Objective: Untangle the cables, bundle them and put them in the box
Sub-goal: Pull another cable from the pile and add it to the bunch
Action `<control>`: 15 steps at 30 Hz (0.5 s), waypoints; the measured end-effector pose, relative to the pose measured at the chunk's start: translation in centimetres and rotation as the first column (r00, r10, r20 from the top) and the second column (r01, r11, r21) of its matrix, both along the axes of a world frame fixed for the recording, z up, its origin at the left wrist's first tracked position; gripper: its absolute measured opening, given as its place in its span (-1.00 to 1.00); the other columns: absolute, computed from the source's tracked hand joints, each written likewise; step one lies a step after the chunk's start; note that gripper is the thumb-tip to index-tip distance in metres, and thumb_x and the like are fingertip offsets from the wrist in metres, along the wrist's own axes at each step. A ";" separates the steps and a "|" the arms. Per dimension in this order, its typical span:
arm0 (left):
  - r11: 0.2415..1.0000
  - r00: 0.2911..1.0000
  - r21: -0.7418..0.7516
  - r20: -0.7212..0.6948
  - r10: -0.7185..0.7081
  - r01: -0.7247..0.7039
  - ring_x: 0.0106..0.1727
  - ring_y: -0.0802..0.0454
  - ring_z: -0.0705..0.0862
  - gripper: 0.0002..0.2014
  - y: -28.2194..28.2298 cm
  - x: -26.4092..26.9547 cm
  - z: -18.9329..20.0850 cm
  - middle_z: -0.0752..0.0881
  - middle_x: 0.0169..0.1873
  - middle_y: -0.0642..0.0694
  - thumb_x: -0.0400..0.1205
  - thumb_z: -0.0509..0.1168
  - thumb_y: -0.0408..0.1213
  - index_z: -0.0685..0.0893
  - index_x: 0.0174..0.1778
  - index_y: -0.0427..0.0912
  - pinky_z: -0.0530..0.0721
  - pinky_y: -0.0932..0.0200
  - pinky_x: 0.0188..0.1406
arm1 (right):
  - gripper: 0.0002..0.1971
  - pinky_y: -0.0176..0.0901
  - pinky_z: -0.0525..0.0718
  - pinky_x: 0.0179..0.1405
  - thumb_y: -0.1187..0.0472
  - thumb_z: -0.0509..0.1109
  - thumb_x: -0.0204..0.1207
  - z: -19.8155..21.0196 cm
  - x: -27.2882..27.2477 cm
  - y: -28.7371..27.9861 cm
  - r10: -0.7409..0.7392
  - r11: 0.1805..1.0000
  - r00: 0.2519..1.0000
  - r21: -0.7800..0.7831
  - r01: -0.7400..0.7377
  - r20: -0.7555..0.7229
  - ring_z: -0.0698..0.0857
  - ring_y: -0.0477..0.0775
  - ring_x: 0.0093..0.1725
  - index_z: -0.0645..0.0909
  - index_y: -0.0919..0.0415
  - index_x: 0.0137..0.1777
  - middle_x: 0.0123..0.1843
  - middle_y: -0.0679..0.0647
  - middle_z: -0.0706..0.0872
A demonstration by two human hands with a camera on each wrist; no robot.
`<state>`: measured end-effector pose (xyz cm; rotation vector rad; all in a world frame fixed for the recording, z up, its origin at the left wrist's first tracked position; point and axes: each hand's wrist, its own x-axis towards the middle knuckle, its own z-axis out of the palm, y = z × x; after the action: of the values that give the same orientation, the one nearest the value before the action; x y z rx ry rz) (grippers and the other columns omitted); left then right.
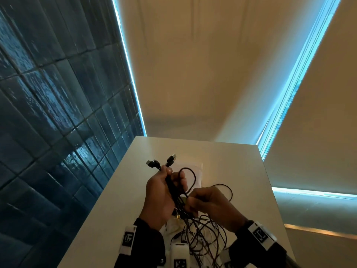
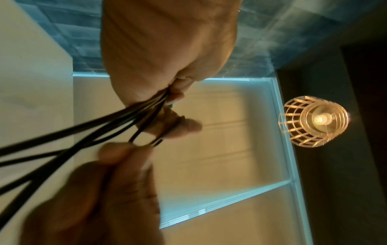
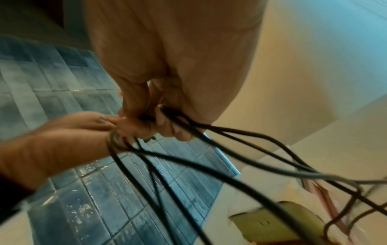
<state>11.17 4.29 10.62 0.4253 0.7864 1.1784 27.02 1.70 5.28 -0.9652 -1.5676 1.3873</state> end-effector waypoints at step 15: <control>0.933 0.975 0.306 -0.056 0.216 -0.189 -0.61 0.21 0.18 -0.66 0.9 -3.7 2.2 0.33 -0.50 0.05 0.79 0.00 -0.17 0.41 -0.31 -0.11 0.17 0.30 -0.63 | -0.68 -0.34 0.27 -0.44 0.20 0.30 0.67 -7.5 4.4 -0.3 -0.186 0.968 0.975 -0.146 0.204 0.123 0.33 -0.13 -0.42 0.68 0.41 -0.23 -0.45 -0.11 0.45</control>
<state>7.45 5.21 12.80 0.6626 0.7425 1.4894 31.37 1.43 -2.26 -1.2747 -1.4126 1.3536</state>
